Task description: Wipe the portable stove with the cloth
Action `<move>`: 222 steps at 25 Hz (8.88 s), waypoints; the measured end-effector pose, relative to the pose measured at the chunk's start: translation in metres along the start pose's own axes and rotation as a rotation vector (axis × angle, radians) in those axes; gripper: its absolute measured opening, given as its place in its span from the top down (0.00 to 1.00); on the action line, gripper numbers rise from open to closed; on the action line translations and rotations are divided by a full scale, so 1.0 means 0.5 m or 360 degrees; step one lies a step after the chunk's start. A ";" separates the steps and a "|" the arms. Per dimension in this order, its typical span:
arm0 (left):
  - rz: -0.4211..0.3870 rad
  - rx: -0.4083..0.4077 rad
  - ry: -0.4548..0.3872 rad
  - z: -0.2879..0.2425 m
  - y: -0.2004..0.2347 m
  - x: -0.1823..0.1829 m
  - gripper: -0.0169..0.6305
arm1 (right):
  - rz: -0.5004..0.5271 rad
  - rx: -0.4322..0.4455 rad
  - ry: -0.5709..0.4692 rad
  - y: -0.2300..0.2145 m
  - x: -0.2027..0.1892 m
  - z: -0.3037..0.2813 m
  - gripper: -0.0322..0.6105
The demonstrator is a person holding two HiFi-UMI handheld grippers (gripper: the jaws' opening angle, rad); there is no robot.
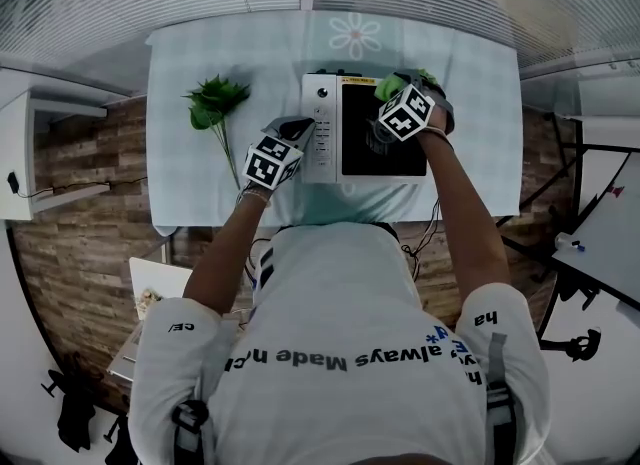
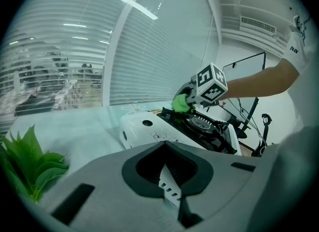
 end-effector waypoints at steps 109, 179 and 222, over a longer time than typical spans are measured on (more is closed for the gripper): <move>-0.0001 -0.0028 0.0045 0.002 0.003 0.003 0.96 | -0.0606 0.0545 0.0073 0.415 -0.225 0.243 0.91; 0.0238 0.0036 0.0003 0.007 -0.003 -0.003 0.96 | -0.0040 0.0445 0.0244 -0.169 -0.251 -0.106 0.91; 0.0366 0.0060 -0.0042 0.100 -0.114 -0.090 0.95 | 0.0622 0.0832 -0.0410 0.043 0.391 -0.132 0.91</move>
Point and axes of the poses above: the fingertips, and each gripper's own axes: z backward along the fingers, y to its left, x out of its top, the point moved 9 cm from there along z, backward along the fingers, and after that the axes turned 3 degrees about -y, right-handed, at the moved point
